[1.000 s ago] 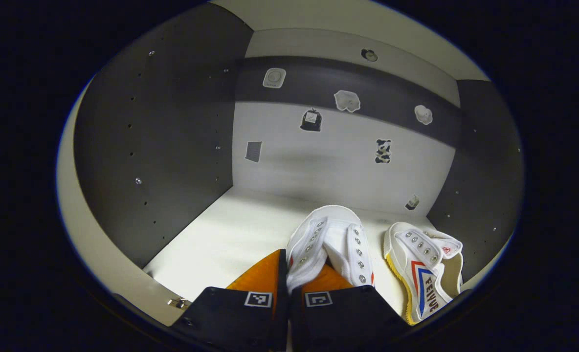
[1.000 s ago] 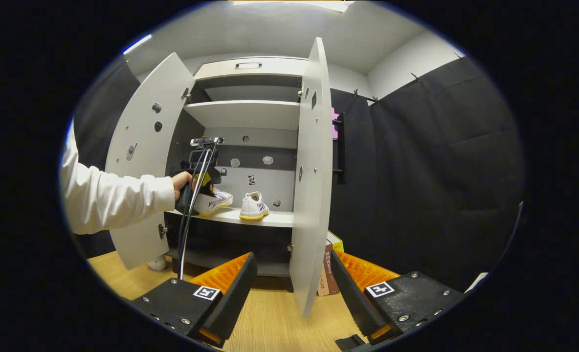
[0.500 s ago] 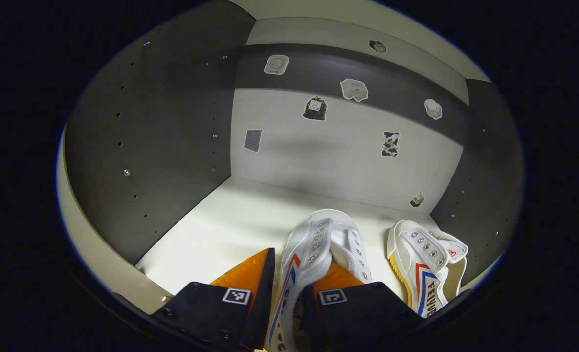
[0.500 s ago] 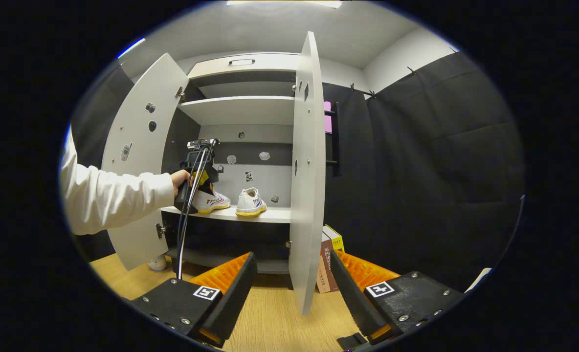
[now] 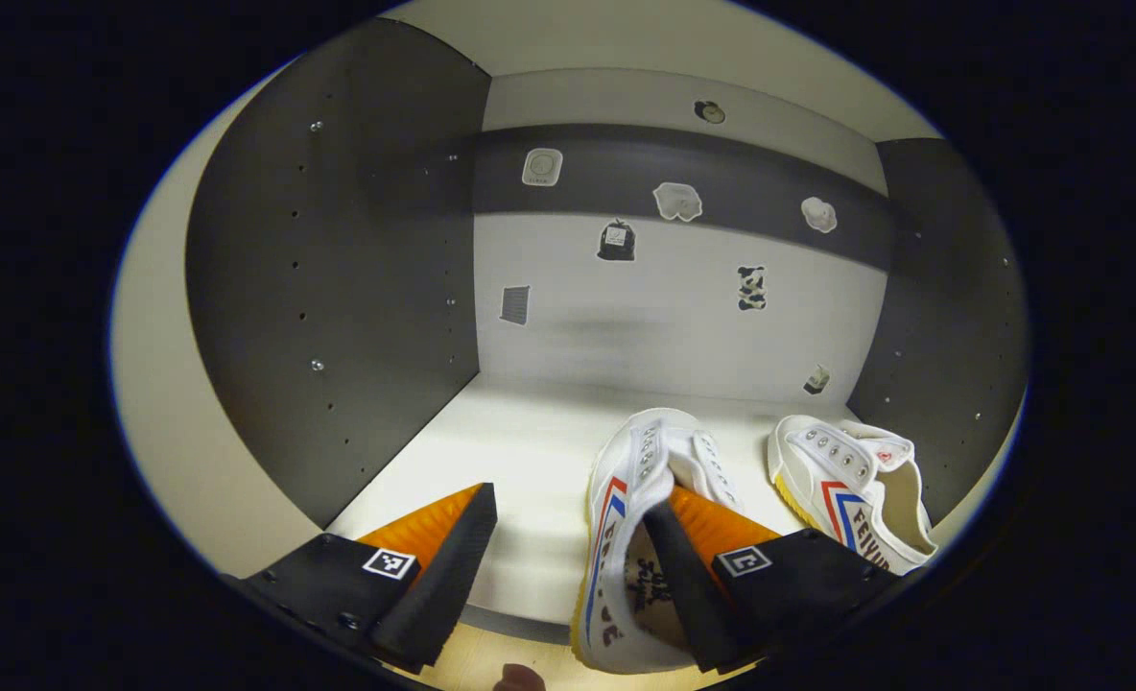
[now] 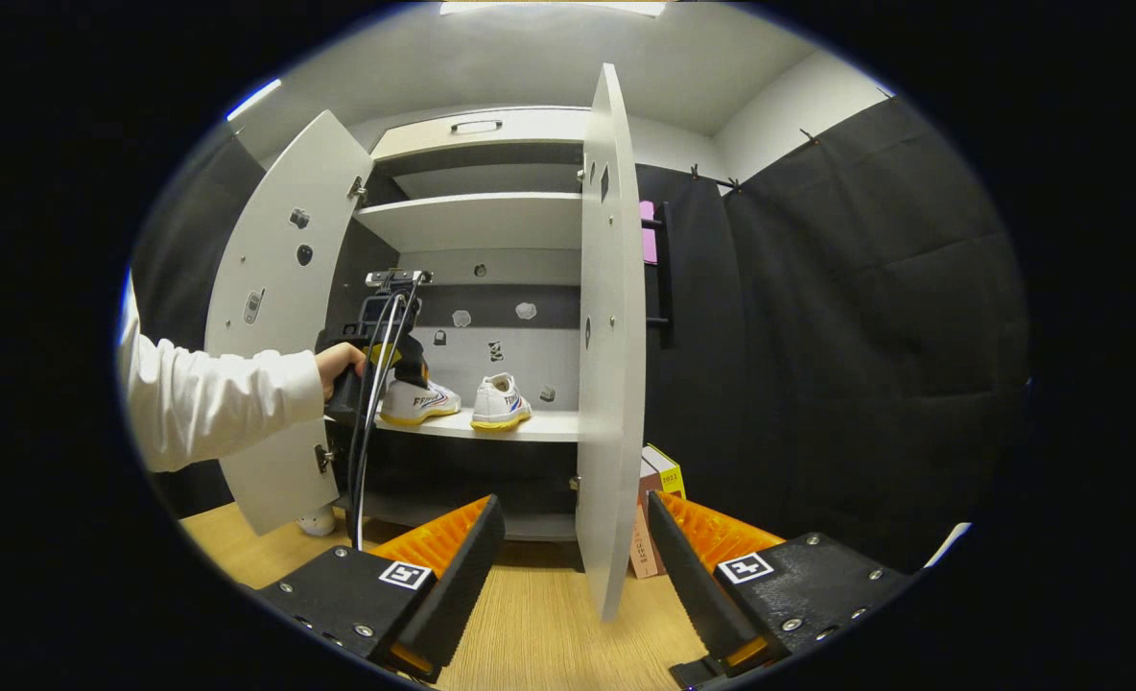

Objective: Grab one shoe with the right hand and put it into the shoe cabinet, grab the other shoe with the left hand and put it into the shoe cabinet; then close the right door with the right hand and the left door with the left hand.

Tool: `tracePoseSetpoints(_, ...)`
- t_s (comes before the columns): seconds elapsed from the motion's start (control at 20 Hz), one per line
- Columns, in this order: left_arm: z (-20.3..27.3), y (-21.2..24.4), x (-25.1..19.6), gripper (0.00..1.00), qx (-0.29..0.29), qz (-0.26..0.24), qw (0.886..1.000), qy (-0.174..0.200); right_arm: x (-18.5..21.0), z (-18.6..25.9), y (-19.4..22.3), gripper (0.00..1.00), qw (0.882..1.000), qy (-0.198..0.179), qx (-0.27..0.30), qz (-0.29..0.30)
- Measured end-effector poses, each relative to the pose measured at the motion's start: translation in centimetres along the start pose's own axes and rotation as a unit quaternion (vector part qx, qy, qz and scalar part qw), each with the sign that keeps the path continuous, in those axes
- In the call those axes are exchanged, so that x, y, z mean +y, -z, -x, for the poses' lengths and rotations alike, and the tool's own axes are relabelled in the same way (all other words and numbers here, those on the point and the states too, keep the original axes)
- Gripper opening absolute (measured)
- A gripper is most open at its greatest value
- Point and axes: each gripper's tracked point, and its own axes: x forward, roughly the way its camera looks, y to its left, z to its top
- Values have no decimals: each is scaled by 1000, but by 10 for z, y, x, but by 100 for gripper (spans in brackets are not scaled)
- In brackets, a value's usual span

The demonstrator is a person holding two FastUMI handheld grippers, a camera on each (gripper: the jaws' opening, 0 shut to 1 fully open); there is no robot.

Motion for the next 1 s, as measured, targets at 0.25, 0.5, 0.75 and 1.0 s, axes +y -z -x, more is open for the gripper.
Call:
tracePoseSetpoints(0.25,65,-13,-4,98,-56,18,997,50,9,0,1,92,1000,-17,1,-12)
tracePoseSetpoints(0.5,152,-6,7,98,-124,10,989,81,17,-3,-3,92,999,-38,0,-13)
tracePoseSetpoints(0.75,227,25,29,98,-160,15,982,95,24,-3,-11,93,998,-56,-6,-12)
tracePoseSetpoints(1.0,279,91,40,98,-160,36,982,96,31,0,-14,93,998,-69,-8,-13)
